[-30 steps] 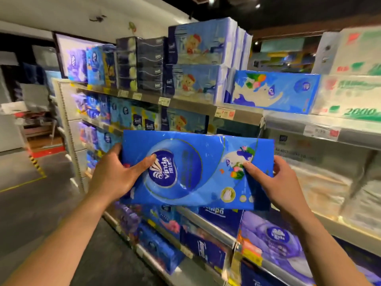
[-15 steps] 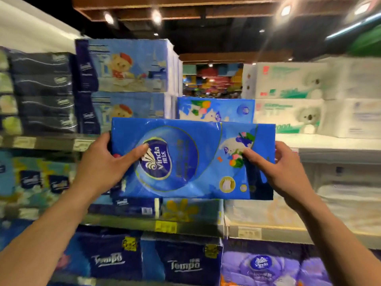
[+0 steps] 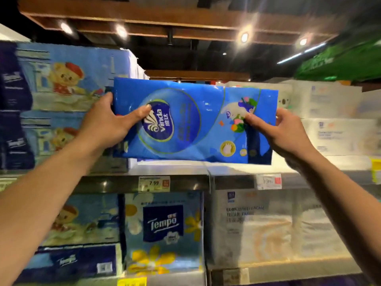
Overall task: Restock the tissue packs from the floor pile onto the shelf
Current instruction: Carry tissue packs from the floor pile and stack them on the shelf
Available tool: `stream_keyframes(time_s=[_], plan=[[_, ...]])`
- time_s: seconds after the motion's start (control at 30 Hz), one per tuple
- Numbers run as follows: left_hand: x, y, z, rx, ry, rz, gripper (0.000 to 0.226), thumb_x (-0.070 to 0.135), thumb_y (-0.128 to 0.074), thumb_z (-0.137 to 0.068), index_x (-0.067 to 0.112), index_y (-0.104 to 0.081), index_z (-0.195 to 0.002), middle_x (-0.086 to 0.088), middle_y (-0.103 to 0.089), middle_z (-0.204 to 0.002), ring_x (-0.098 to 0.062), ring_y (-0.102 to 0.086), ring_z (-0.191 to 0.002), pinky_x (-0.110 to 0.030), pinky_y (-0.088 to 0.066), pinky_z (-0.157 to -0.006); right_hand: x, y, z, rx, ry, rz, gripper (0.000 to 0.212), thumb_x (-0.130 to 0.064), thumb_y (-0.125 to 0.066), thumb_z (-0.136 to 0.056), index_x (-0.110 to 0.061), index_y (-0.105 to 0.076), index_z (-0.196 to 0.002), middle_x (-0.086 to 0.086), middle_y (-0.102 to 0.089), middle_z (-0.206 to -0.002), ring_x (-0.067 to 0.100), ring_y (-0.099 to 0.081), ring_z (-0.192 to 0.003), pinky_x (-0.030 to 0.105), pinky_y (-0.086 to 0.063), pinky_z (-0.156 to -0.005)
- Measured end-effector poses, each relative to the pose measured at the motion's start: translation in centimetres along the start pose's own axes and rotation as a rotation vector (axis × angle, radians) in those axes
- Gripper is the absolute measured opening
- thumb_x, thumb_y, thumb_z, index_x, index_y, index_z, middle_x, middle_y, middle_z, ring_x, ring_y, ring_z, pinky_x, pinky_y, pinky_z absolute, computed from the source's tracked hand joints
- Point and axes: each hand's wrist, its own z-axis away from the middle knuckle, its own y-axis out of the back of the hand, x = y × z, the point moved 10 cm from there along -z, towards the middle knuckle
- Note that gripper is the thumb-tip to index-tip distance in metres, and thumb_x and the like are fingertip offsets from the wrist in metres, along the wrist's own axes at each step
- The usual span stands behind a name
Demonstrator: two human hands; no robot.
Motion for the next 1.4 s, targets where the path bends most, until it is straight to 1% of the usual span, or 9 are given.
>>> stream_keyframes(time_s=[0.23, 0.33, 0.43, 0.67, 0.8, 0.97, 1.1, 1.23, 1.4], plan=[[0.1, -3.3, -7.3, 0.077, 0.015, -0.054, 0.046, 0.056, -0.082, -0.065, 0.023, -0.069, -0.094, 0.002, -0.073, -0.096, -0.008, -0.064, -0.071, -0.029, -0.049, -0.060, 0.7, -1.7, -9.9, -0.041, 0.095, 0.026, 0.011, -0.031, -0.078, -0.087, -0.023, -0.074, -0.093, -0.014, -0.072, -0.082, -0.018, -0.059, -0.060, 0.007, -0.046, -0.057], [0.1, -4.1, -9.4, 0.132, -0.016, -0.132, 0.047, 0.056, -0.084, -0.062, 0.018, -0.071, -0.087, 0.004, -0.069, -0.078, -0.013, -0.060, -0.060, -0.031, -0.049, -0.058, 3.4, -3.0, -13.2, -0.086, 0.062, -0.053, 0.020, -0.031, -0.080, -0.084, -0.016, -0.075, -0.097, -0.005, -0.078, -0.091, 0.000, -0.072, -0.080, 0.026, -0.060, -0.076], [0.1, -5.4, -11.3, 0.164, -0.035, -0.243, 0.054, 0.048, -0.088, -0.065, 0.015, -0.066, -0.102, -0.001, -0.069, -0.092, -0.023, -0.065, -0.080, -0.035, -0.051, -0.069, 5.3, -3.8, -16.1, -0.098, 0.047, -0.121, 0.024, -0.029, -0.081, -0.084, -0.014, -0.074, -0.102, -0.003, -0.079, -0.096, 0.016, -0.076, -0.089, 0.045, -0.061, -0.084], [-0.9, -8.5, -15.0, 0.206, 0.065, -0.284, 0.084, 0.040, -0.085, -0.073, 0.009, -0.041, -0.137, -0.013, -0.057, -0.133, -0.037, -0.056, -0.118, -0.046, -0.049, -0.097, 7.7, -6.5, -21.1, -0.129, 0.056, -0.195, 0.016, -0.025, -0.077, -0.088, -0.018, -0.073, -0.103, -0.003, -0.079, -0.098, 0.016, -0.076, -0.091, 0.047, -0.061, -0.086], [-1.9, -9.4, -16.2, 0.210, 0.095, -0.328, 0.079, 0.036, -0.081, -0.080, 0.009, -0.035, -0.139, -0.015, -0.054, -0.137, -0.038, -0.055, -0.120, -0.044, -0.046, -0.096, 8.5, -9.2, -22.8, -0.163, 0.054, -0.198, 0.010, -0.022, -0.075, -0.090, -0.024, -0.071, -0.099, -0.007, -0.078, -0.096, 0.012, -0.075, -0.089, 0.044, -0.061, -0.087], [-2.8, -10.5, -17.3, 0.213, 0.058, -0.450, 0.084, 0.038, -0.074, -0.086, 0.011, -0.024, -0.148, -0.016, -0.048, -0.145, -0.040, -0.050, -0.128, -0.048, -0.044, -0.101, 12.6, -11.5, -24.2, -0.142, 0.016, -0.201, 0.051, -0.050, -0.081, -0.075, -0.020, -0.070, -0.114, -0.004, -0.078, -0.106, 0.018, -0.075, -0.097, 0.052, -0.059, -0.090], [-3.7, -11.3, -18.4, 0.192, 0.054, -0.545, 0.080, 0.040, -0.069, -0.089, 0.009, -0.022, -0.147, -0.019, -0.050, -0.142, -0.042, -0.050, -0.125, -0.047, -0.043, -0.098, 13.8, -12.3, -25.2, -0.136, 0.030, -0.166, 0.026, -0.033, -0.079, -0.086, -0.020, -0.072, -0.107, -0.004, -0.078, -0.103, 0.017, -0.075, -0.096, 0.052, -0.059, -0.089], [-3.5, -11.9, -18.6, 0.185, -0.044, -0.596, 0.096, 0.035, -0.071, -0.089, 0.019, -0.005, -0.157, -0.015, -0.035, -0.155, -0.038, -0.040, -0.138, -0.050, -0.037, -0.107, 14.1, -12.8, -25.4, -0.126, 0.044, -0.129, 0.045, -0.047, -0.078, -0.081, -0.022, -0.068, -0.117, -0.006, -0.077, -0.108, 0.015, -0.074, -0.099, 0.051, -0.058, -0.091], [-1.2, -13.1, -17.6, 0.189, -0.214, -0.920, 0.076, 0.033, -0.071, -0.090, 0.019, -0.029, -0.152, -0.008, -0.020, -0.162, -0.033, -0.030, -0.143, -0.055, -0.045, -0.099, 14.3, -12.5, -25.1, -0.074, 0.030, 0.002, 0.066, -0.070, -0.071, -0.068, -0.025, -0.066, -0.117, -0.010, -0.076, -0.109, 0.013, -0.073, -0.098, 0.047, -0.059, -0.088]])
